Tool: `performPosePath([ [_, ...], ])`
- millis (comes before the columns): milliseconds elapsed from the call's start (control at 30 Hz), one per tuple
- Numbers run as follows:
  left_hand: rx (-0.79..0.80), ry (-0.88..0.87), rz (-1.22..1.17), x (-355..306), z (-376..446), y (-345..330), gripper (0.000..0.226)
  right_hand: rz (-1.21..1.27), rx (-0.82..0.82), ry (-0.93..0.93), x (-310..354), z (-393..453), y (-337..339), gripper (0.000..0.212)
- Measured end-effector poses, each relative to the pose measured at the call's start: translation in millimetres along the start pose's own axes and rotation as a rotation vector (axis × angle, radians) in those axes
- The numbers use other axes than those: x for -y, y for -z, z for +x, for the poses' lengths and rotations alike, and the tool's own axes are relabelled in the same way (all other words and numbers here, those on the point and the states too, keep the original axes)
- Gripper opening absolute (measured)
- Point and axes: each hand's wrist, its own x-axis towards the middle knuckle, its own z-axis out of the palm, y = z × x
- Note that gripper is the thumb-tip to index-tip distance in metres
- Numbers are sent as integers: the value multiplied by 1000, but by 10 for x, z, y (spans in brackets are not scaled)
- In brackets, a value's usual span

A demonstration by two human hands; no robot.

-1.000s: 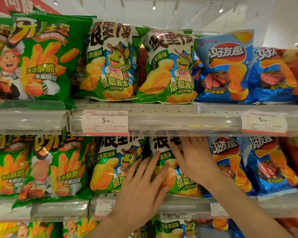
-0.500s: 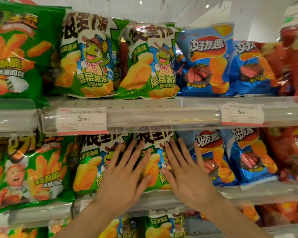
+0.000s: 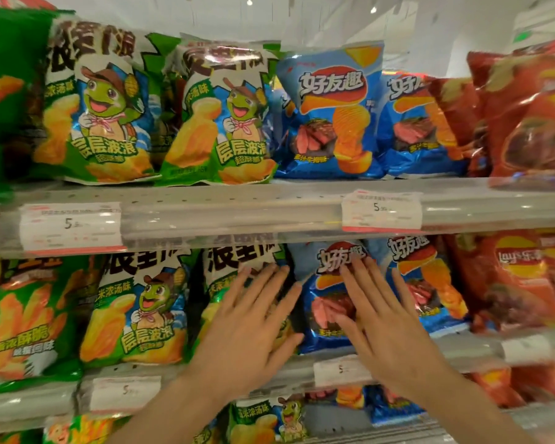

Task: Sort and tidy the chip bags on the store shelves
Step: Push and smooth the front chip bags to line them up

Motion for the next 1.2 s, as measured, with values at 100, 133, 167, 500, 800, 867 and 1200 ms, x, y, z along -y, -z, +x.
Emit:
performPosePath([
  [100, 61, -44, 27, -165, 193, -58, 75, -76, 19, 6, -287, -105, 14, 69],
  [133, 78, -54, 32, -196, 243, -87, 77, -94, 25, 8, -355, -128, 14, 69],
  [167, 88, -62, 37, -215, 282, -116, 78, -106, 31, 10, -404, -153, 4, 70],
  [500, 99, -81, 31, -210, 401, -231, 86, -122, 114, -17, -432, -281, -199, 68],
  [800, 66, -93, 5, -164, 418, -269, 83, -100, 172, -27, -390, -276, -137, 64],
  [867, 60, -86, -8, -161, 404, -260, 81, -88, 180, -17, -390, -295, -119, 65],
  [1200, 69, -115, 2, -113, 575, -240, 88, -138, 138, 103, -607, 67, 123, 83],
])
